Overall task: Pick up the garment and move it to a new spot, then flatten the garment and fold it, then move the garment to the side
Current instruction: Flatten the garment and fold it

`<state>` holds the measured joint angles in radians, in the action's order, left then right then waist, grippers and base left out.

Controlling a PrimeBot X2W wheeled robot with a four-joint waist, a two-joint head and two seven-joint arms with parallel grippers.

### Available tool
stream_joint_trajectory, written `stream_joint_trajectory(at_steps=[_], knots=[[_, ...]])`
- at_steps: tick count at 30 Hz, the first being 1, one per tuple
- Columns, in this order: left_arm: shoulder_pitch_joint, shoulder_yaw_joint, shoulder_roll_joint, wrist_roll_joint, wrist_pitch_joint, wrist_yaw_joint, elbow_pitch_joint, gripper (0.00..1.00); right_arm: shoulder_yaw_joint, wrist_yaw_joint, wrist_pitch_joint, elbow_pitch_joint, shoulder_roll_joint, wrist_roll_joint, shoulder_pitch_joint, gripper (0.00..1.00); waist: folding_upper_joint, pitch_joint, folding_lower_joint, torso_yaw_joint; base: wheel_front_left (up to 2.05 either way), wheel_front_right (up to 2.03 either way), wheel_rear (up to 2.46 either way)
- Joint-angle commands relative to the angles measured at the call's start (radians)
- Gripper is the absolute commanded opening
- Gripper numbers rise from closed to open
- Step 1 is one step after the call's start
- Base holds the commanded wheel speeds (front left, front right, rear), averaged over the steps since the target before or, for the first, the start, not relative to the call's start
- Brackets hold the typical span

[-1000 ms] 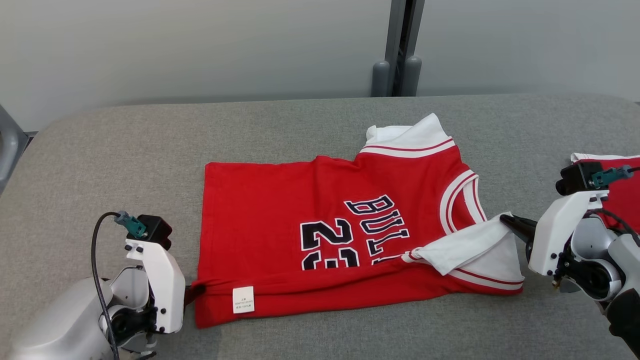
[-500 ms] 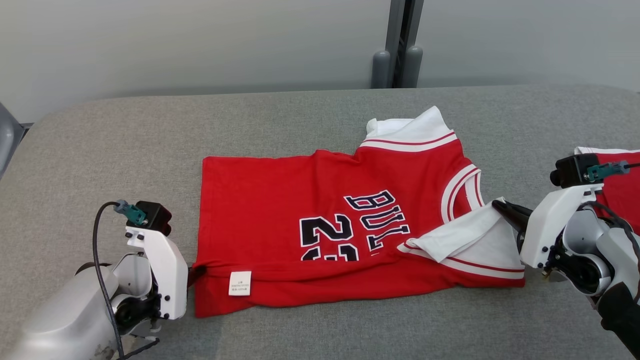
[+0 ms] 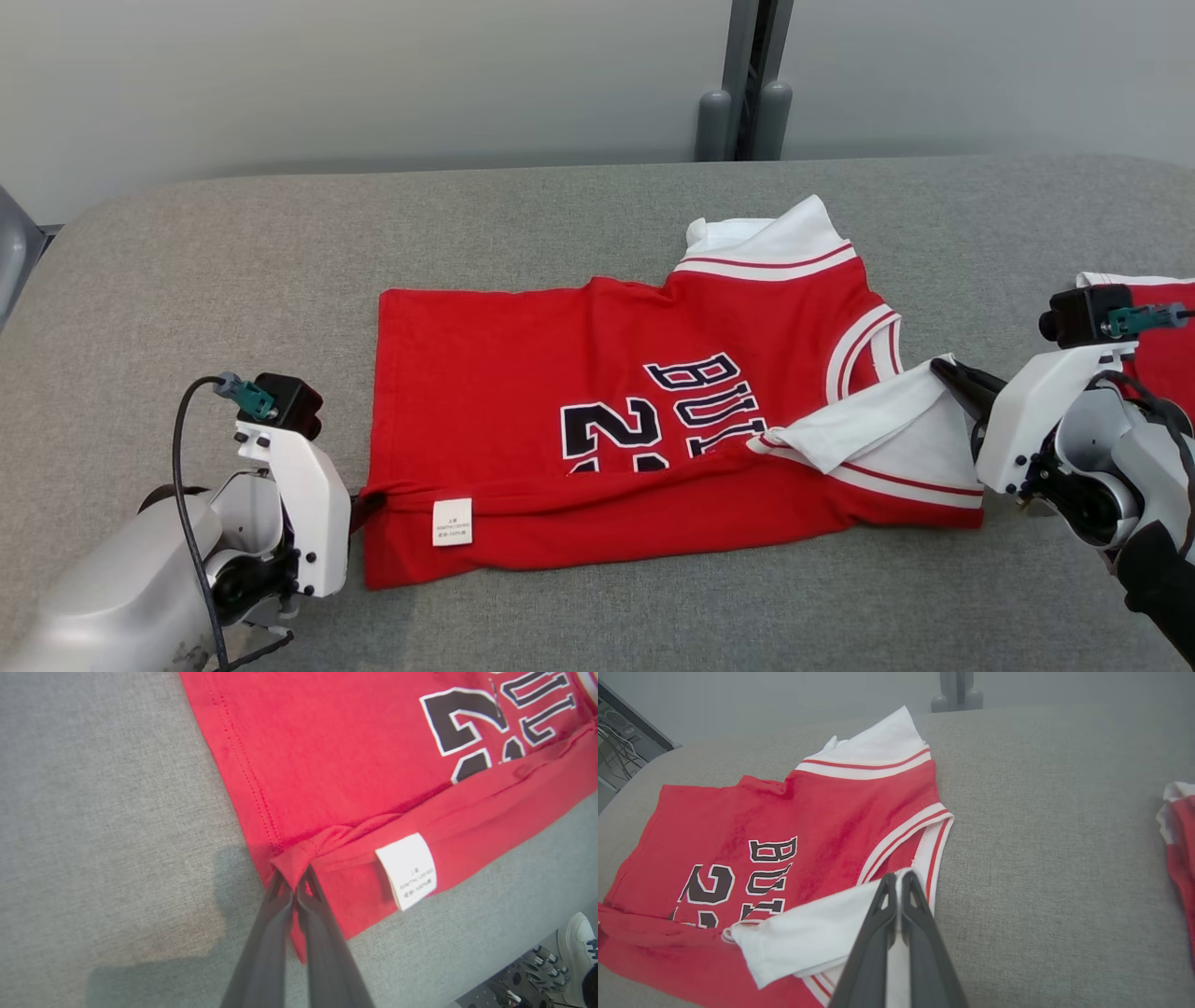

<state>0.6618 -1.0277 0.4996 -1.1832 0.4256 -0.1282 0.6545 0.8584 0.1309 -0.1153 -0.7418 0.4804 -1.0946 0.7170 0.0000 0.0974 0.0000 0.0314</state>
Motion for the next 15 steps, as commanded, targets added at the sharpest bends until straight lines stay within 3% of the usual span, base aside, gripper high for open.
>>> stream_joint_trajectory(at_steps=[1,7,8,9,15], knots=[[0.021,-0.004,0.006,-0.007,-0.011,-0.003,0.009,0.0,0.006,0.0,0.013,-0.01,0.001,-0.011,0.014,0.0,0.0,0.0,0.0,-0.001,0.0,0.0,0.0],[0.028,-0.015,-0.004,-0.014,-0.042,-0.003,0.03,0.0,0.022,0.0,0.028,-0.038,-0.004,-0.031,0.02,0.0,0.0,-0.003,0.0,-0.002,0.0,0.0,0.0],[0.033,-0.016,-0.005,-0.009,-0.056,-0.003,0.038,0.36,0.027,0.0,0.036,-0.038,-0.006,-0.029,0.025,0.04,0.0,-0.003,0.0,-0.001,0.0,0.0,0.0],[0.039,-0.013,-0.007,-0.004,-0.07,-0.003,0.053,1.0,0.03,0.0,0.041,-0.04,-0.009,-0.03,0.028,1.0,0.0,-0.003,0.0,-0.001,0.0,0.0,0.0],[0.053,-0.028,-0.022,-0.003,-0.091,-0.002,0.099,1.0,0.043,0.0,0.09,-0.07,-0.021,-0.043,0.038,1.0,0.0,-0.011,0.0,0.001,0.0,0.0,0.0]])
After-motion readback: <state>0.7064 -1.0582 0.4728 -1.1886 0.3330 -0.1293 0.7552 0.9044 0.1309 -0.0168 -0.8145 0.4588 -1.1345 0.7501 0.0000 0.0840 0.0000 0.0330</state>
